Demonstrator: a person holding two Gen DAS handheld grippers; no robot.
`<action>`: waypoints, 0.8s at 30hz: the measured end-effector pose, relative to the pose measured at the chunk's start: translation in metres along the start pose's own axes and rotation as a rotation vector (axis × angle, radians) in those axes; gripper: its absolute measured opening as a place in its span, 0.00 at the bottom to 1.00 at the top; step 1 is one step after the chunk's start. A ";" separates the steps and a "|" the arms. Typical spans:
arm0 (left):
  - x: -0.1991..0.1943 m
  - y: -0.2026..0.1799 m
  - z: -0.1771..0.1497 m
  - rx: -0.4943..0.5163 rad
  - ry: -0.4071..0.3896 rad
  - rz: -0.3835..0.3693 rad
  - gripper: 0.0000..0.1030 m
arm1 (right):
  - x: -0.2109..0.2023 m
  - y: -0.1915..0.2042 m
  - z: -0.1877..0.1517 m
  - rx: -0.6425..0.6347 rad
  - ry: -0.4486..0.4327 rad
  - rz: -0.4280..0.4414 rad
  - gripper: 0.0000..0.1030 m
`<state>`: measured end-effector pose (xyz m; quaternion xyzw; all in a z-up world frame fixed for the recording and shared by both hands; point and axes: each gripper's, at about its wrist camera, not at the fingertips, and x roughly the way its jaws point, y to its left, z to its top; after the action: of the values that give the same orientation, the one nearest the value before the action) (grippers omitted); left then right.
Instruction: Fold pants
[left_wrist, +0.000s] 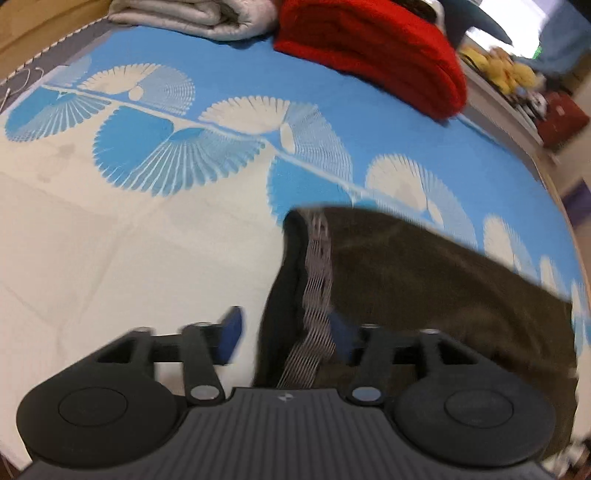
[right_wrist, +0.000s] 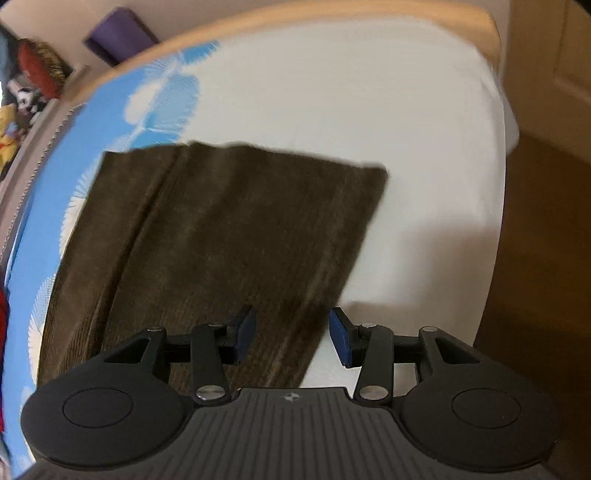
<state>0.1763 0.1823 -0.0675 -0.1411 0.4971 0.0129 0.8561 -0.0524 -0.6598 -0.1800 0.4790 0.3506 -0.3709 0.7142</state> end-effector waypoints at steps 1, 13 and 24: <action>0.000 0.002 -0.013 0.011 0.006 -0.006 0.63 | 0.000 0.000 -0.001 -0.013 -0.003 0.005 0.45; 0.048 0.001 -0.087 0.169 0.124 0.040 0.63 | 0.018 0.017 -0.025 -0.143 0.029 -0.122 0.52; 0.057 -0.019 -0.095 0.301 0.112 0.070 0.23 | 0.013 0.024 -0.025 -0.288 0.009 -0.119 0.09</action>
<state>0.1277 0.1328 -0.1556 0.0058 0.5449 -0.0398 0.8375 -0.0289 -0.6320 -0.1886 0.3516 0.4311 -0.3564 0.7506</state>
